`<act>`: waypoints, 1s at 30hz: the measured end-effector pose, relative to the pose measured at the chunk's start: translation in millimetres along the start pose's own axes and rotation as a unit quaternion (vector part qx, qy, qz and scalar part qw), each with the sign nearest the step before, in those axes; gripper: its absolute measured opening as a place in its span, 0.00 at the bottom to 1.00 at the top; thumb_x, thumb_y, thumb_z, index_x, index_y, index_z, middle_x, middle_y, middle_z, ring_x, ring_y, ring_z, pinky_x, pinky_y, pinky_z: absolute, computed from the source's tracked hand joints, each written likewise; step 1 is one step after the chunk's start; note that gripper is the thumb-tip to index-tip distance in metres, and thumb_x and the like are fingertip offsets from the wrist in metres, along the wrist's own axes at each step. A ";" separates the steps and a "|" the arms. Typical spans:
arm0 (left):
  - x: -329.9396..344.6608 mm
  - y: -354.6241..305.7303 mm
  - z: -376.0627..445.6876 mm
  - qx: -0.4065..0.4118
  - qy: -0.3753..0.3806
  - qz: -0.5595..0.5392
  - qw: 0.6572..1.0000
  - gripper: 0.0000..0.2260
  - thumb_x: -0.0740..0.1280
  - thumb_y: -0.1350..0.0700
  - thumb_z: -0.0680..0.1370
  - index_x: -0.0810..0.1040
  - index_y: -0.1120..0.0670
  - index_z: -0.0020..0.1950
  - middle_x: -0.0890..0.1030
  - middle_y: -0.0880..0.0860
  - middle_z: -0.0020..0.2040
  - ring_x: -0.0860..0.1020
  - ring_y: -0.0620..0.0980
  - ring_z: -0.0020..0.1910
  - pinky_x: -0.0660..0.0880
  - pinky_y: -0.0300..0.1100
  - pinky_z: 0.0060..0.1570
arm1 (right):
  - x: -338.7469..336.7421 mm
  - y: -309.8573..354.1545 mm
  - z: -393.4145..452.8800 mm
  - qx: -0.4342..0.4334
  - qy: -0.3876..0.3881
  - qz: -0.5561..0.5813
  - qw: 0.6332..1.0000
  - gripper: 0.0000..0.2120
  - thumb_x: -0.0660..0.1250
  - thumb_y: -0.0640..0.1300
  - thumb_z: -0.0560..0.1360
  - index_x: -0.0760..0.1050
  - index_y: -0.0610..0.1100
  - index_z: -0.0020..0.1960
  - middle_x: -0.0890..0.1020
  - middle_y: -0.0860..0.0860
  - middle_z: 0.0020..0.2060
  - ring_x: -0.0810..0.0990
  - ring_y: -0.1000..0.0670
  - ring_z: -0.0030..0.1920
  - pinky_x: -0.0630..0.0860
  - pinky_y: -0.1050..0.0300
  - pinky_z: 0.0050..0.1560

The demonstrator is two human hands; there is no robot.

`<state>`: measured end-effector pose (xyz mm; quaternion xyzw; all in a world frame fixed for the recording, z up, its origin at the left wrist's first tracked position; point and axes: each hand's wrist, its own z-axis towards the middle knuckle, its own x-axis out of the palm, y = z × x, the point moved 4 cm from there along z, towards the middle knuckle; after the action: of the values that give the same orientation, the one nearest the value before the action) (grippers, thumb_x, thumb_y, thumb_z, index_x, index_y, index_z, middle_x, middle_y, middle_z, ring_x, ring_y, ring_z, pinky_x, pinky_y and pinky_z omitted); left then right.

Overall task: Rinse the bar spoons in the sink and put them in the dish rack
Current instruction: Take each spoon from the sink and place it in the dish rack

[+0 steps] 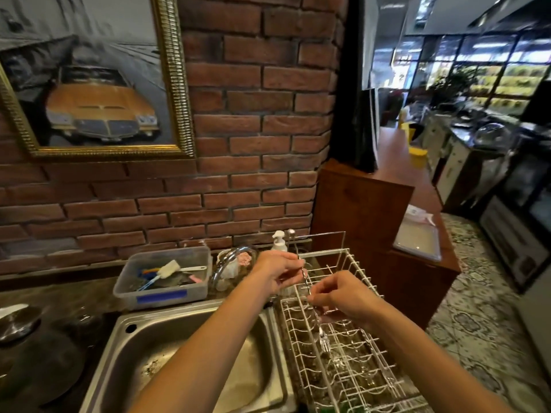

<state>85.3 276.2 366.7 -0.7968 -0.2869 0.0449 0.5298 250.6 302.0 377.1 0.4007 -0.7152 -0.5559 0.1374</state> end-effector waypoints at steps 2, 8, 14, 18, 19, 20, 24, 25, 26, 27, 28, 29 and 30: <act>22.6 9.0 2.4 -0.014 0.009 0.011 1.000 0.08 0.72 0.71 0.73 0.80 0.63 0.50 0.83 0.61 0.43 0.83 0.55 0.39 0.83 0.42 0.29 | -19.6 -12.8 -6.3 0.008 -0.020 0.005 1.000 0.05 0.73 0.36 0.73 0.81 0.37 0.49 0.83 0.43 0.37 0.83 0.50 0.35 0.82 0.56 0.36; 67.5 37.3 17.6 -0.052 0.016 0.070 0.996 0.11 0.71 0.71 0.74 0.79 0.69 0.56 0.81 0.63 0.45 0.83 0.56 0.40 0.82 0.42 0.27 | -58.9 -46.3 -15.9 0.029 -0.046 -0.005 0.998 0.10 0.73 0.35 0.73 0.79 0.37 0.53 0.85 0.44 0.39 0.84 0.51 0.36 0.82 0.56 0.37; 83.0 61.7 43.1 -0.081 -0.015 0.147 0.986 0.12 0.73 0.70 0.73 0.79 0.68 0.55 0.83 0.62 0.41 0.83 0.56 0.32 0.82 0.46 0.40 | -66.4 -71.5 -13.1 0.042 -0.048 -0.018 0.998 0.09 0.71 0.33 0.74 0.77 0.34 0.54 0.83 0.41 0.43 0.83 0.47 0.39 0.84 0.52 0.41; 86.3 71.5 52.2 -0.097 -0.039 0.202 0.974 0.15 0.71 0.70 0.74 0.75 0.67 0.60 0.83 0.64 0.48 0.82 0.55 0.31 0.80 0.45 0.31 | -65.2 -87.2 -3.2 0.059 -0.035 -0.018 0.997 0.08 0.71 0.33 0.74 0.77 0.32 0.52 0.82 0.41 0.39 0.82 0.43 0.39 0.82 0.50 0.40; 87.0 73.5 53.9 -0.102 -0.046 0.215 0.970 0.15 0.71 0.70 0.74 0.75 0.67 0.60 0.83 0.65 0.50 0.82 0.55 0.31 0.79 0.43 0.26 | -65.3 -91.5 -0.5 0.064 -0.033 -0.016 0.997 0.07 0.71 0.33 0.74 0.78 0.32 0.51 0.82 0.41 0.38 0.82 0.43 0.39 0.83 0.49 0.41; 88.8 75.3 55.7 -0.108 -0.053 0.226 0.967 0.15 0.71 0.70 0.74 0.76 0.66 0.60 0.82 0.65 0.51 0.83 0.56 0.33 0.79 0.43 0.25 | -66.1 -95.5 2.7 0.070 -0.031 -0.014 0.997 0.06 0.71 0.33 0.74 0.78 0.33 0.50 0.82 0.42 0.37 0.82 0.43 0.38 0.83 0.49 0.41; 99.2 79.8 65.3 -0.105 -0.090 0.282 0.950 0.16 0.71 0.69 0.74 0.75 0.63 0.60 0.79 0.63 0.59 0.84 0.61 0.52 0.83 0.48 0.34 | -70.5 -108.4 14.7 0.087 -0.027 -0.035 0.995 0.03 0.72 0.33 0.73 0.79 0.33 0.46 0.84 0.42 0.35 0.83 0.45 0.35 0.83 0.50 0.38; 101.8 80.8 67.1 -0.101 -0.104 0.296 0.944 0.18 0.71 0.69 0.74 0.74 0.62 0.62 0.79 0.62 0.59 0.83 0.61 0.53 0.84 0.48 0.35 | -71.5 -110.9 17.8 0.090 -0.026 -0.040 0.995 0.04 0.72 0.33 0.73 0.80 0.33 0.46 0.84 0.43 0.34 0.84 0.46 0.34 0.83 0.51 0.37; 103.9 82.3 70.1 -0.094 -0.115 0.312 0.939 0.19 0.71 0.69 0.75 0.74 0.61 0.64 0.79 0.61 0.58 0.83 0.60 0.53 0.84 0.48 0.36 | -72.4 -112.8 20.2 0.094 -0.027 -0.043 0.994 0.03 0.72 0.33 0.73 0.80 0.32 0.45 0.84 0.44 0.34 0.84 0.47 0.33 0.83 0.53 0.35; 105.8 84.5 74.3 -0.084 -0.123 0.329 0.933 0.19 0.69 0.69 0.76 0.73 0.61 0.66 0.78 0.59 0.55 0.83 0.59 0.52 0.83 0.46 0.35 | -73.0 -114.7 22.9 0.096 -0.025 -0.048 0.994 0.02 0.72 0.32 0.73 0.80 0.33 0.44 0.84 0.44 0.33 0.84 0.49 0.31 0.82 0.54 0.34; 106.7 86.6 78.0 -0.073 -0.133 0.349 0.925 0.19 0.68 0.69 0.77 0.73 0.61 0.67 0.77 0.58 0.53 0.82 0.57 0.48 0.81 0.43 0.32 | -73.1 -115.7 25.7 0.100 -0.023 -0.054 0.993 0.01 0.72 0.32 0.73 0.80 0.34 0.43 0.84 0.45 0.33 0.84 0.50 0.31 0.83 0.54 0.34; 106.7 88.2 81.0 -0.061 -0.146 0.373 0.914 0.19 0.68 0.69 0.77 0.73 0.60 0.67 0.76 0.57 0.55 0.80 0.54 0.43 0.79 0.42 0.31 | -72.7 -115.8 27.8 0.102 -0.024 -0.060 0.993 0.02 0.71 0.32 0.73 0.80 0.35 0.41 0.84 0.44 0.34 0.84 0.50 0.31 0.83 0.54 0.34; 107.2 90.4 84.7 -0.051 -0.157 0.399 0.902 0.18 0.68 0.69 0.77 0.74 0.59 0.66 0.75 0.57 0.58 0.77 0.52 0.42 0.80 0.42 0.34 | -71.5 -116.3 30.4 0.108 -0.023 -0.065 0.992 0.02 0.71 0.32 0.74 0.80 0.36 0.42 0.84 0.43 0.36 0.85 0.49 0.33 0.84 0.54 0.36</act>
<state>179.7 374.9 276.2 -0.8533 -0.0259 0.3626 0.3738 325.9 367.7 279.2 0.4459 -0.7466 -0.4921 0.0401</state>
